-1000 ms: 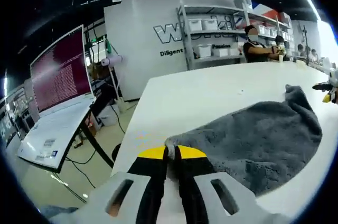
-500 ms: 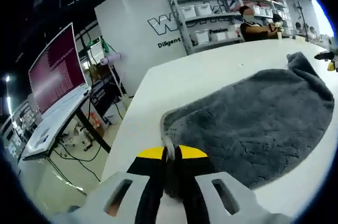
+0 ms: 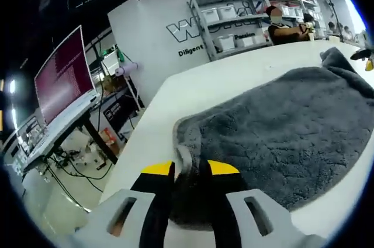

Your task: Fold the towel on the table until its edges align and the towel forms a compact rectangular stack.

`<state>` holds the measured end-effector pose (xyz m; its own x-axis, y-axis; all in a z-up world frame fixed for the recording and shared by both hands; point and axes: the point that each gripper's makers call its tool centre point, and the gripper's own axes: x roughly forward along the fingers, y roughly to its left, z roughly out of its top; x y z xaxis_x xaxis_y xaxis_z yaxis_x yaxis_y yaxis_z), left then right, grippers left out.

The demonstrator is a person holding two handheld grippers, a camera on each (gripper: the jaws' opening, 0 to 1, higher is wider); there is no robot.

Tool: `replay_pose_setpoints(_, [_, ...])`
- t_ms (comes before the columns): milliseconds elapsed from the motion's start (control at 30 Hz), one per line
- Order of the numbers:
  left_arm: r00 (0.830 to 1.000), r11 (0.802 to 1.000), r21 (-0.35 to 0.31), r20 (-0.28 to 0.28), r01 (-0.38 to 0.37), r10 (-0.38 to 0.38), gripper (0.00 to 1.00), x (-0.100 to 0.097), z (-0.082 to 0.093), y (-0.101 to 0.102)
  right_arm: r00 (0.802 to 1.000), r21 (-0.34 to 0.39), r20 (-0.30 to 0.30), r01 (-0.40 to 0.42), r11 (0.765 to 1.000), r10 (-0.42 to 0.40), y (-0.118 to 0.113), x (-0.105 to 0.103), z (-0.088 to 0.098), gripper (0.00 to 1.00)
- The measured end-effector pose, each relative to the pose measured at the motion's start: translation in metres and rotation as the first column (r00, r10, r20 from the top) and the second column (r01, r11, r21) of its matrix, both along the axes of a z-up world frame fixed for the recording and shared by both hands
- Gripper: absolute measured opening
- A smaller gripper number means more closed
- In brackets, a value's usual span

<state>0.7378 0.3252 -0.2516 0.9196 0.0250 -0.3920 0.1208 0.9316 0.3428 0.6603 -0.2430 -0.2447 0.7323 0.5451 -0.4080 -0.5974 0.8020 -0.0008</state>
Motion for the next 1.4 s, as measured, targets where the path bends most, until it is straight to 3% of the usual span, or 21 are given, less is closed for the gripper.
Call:
replay_pose_setpoints(400, [1.0, 1.0, -0.013, 0.013, 0.012, -0.012, 0.27, 0.0, -0.004, 0.0, 1.0, -0.009, -0.011, -0.001, 1.0, 0.001, -0.001, 0.001, -0.004, 0.88])
replay_pose_setpoints(500, [1.0, 1.0, -0.019, 0.026, 0.001, 0.0, 0.36, -0.003, 0.004, 0.002, 1.0, -0.009, -0.012, -0.003, 1.0, 0.003, -0.001, 0.001, -0.004, 0.88])
replay_pose_setpoints(700, [0.996, 0.993, -0.121, 0.091, 0.007, 0.004, 0.6, -0.008, 0.022, -0.006, 1.0, -0.011, -0.014, -0.01, 1.0, 0.01, 0.001, -0.001, -0.004, 0.88])
replay_pose_setpoints(867, [0.993, 0.976, -0.212, 0.11, 0.057, -0.034, 0.76, -0.018, 0.029, -0.031, 1.0, -0.012, -0.016, -0.014, 1.0, 0.014, 0.002, -0.001, -0.004, 0.88])
replay_pose_setpoints(967, [0.987, 0.957, -0.266, 0.139, 0.112, -0.077, 0.8, -0.027, 0.038, -0.052, 1.0, -0.014, -0.019, -0.016, 1.0, 0.016, 0.002, -0.001, -0.005, 0.88])
replay_pose_setpoints(1133, [0.978, 0.932, -0.301, 0.12, 0.2, -0.171, 0.83, -0.036, 0.041, -0.09, 1.0, -0.016, -0.019, -0.021, 1.0, 0.021, 0.003, -0.001, -0.005, 0.88])
replay_pose_setpoints(1267, [0.954, 0.889, -0.349, 0.093, 0.298, -0.283, 0.88, -0.041, 0.042, -0.128, 0.999, -0.02, -0.017, -0.029, 0.999, 0.028, 0.005, -0.002, -0.004, 0.88])
replay_pose_setpoints(1400, [0.901, 0.789, -0.45, 0.097, 0.418, -0.423, 0.93, -0.047, 0.048, -0.176, 0.999, -0.024, -0.038, -0.037, 0.999, 0.036, 0.007, -0.003, -0.008, 0.89])
